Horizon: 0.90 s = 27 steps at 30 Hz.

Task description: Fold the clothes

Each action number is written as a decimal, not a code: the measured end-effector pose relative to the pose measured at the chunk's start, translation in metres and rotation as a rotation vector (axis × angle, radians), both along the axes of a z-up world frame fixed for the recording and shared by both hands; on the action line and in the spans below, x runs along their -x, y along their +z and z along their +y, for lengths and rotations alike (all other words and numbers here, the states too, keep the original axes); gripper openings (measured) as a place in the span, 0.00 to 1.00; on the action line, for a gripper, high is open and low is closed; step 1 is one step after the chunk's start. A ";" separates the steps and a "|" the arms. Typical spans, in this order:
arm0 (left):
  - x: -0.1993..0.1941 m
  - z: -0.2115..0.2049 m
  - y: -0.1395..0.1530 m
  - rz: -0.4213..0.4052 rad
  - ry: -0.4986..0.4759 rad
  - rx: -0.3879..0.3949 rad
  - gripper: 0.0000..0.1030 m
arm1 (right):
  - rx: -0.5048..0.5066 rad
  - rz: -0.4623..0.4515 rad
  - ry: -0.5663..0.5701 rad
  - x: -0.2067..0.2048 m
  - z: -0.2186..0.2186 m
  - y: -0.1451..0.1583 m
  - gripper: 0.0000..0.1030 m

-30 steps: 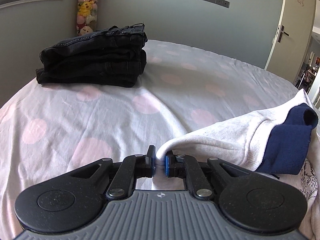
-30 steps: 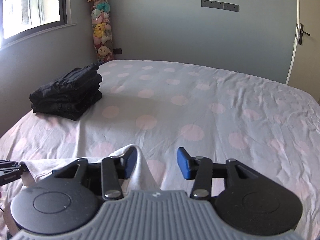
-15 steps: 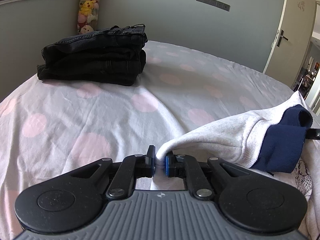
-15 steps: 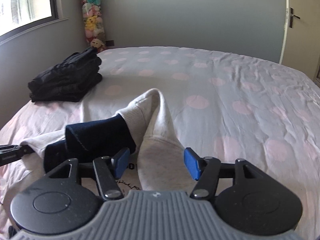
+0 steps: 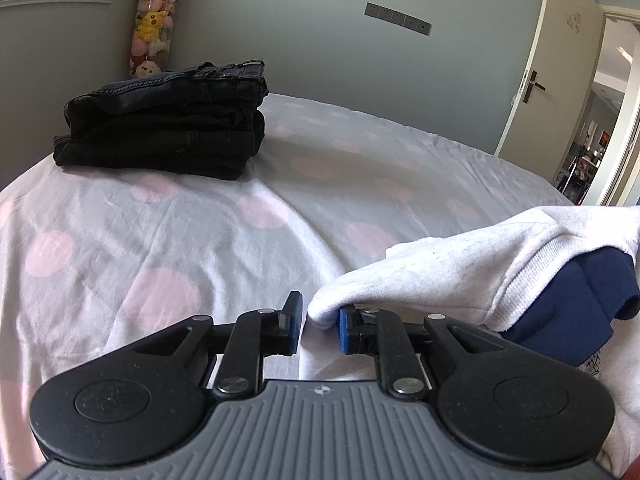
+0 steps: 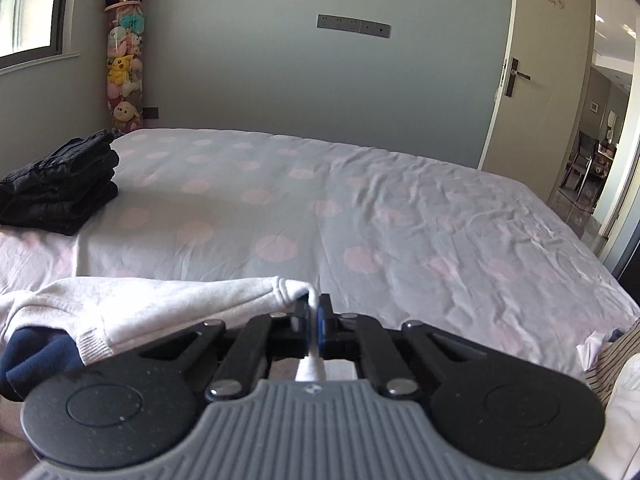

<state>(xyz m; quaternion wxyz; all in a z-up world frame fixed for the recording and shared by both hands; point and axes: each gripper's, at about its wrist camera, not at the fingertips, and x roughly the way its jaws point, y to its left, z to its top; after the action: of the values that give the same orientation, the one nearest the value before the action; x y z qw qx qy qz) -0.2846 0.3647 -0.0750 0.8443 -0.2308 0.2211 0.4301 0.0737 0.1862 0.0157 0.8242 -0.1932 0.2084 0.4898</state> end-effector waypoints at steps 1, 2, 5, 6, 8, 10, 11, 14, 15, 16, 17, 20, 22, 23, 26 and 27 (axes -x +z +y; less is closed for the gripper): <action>-0.001 -0.001 0.000 0.007 -0.001 -0.005 0.19 | -0.004 -0.004 0.008 0.002 -0.003 0.002 0.04; -0.001 -0.003 0.002 0.001 0.005 -0.011 0.14 | -0.012 -0.005 0.013 0.004 -0.006 0.004 0.04; 0.003 -0.009 0.015 -0.047 0.055 -0.043 0.10 | -0.056 0.012 0.008 0.007 -0.016 0.013 0.04; 0.005 -0.012 0.025 -0.066 0.076 -0.055 0.10 | -0.074 0.016 0.007 0.008 -0.021 0.018 0.04; 0.009 -0.020 0.047 -0.109 0.109 -0.086 0.10 | -0.111 0.017 0.009 0.009 -0.030 0.032 0.04; 0.014 -0.031 0.081 -0.149 0.129 -0.134 0.10 | -0.157 -0.010 0.024 0.011 -0.043 0.053 0.04; 0.016 -0.038 0.103 -0.164 0.131 -0.166 0.09 | -0.185 -0.026 0.036 0.011 -0.050 0.066 0.04; 0.022 -0.058 0.171 -0.210 0.136 -0.261 0.09 | -0.273 -0.076 0.071 0.012 -0.074 0.106 0.03; 0.024 -0.066 0.195 -0.225 0.134 -0.297 0.09 | -0.312 -0.092 0.081 0.012 -0.084 0.124 0.03; 0.026 -0.075 0.220 -0.238 0.132 -0.334 0.09 | -0.352 -0.110 0.091 0.013 -0.095 0.141 0.03; 0.027 -0.086 0.246 -0.245 0.130 -0.378 0.09 | -0.394 -0.130 0.097 0.015 -0.106 0.160 0.03; 0.023 -0.122 0.311 -0.228 0.121 -0.500 0.09 | -0.506 -0.189 0.099 0.020 -0.139 0.210 0.03; 0.019 -0.146 0.341 -0.199 0.121 -0.583 0.09 | -0.553 -0.215 0.093 0.020 -0.162 0.237 0.03; 0.017 -0.159 0.353 -0.192 0.121 -0.617 0.09 | -0.576 -0.228 0.090 0.020 -0.174 0.250 0.03; 0.012 -0.197 0.387 -0.181 0.119 -0.704 0.09 | -0.634 -0.262 0.080 0.022 -0.209 0.284 0.03; 0.012 -0.209 0.395 -0.184 0.116 -0.724 0.09 | -0.647 -0.271 0.076 0.023 -0.220 0.292 0.03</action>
<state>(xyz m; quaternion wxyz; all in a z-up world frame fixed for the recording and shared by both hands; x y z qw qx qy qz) -0.2971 0.1555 0.3201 0.8617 0.0326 -0.0354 0.5051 0.0511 -0.0342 0.3074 0.8441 0.0071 -0.0761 0.5307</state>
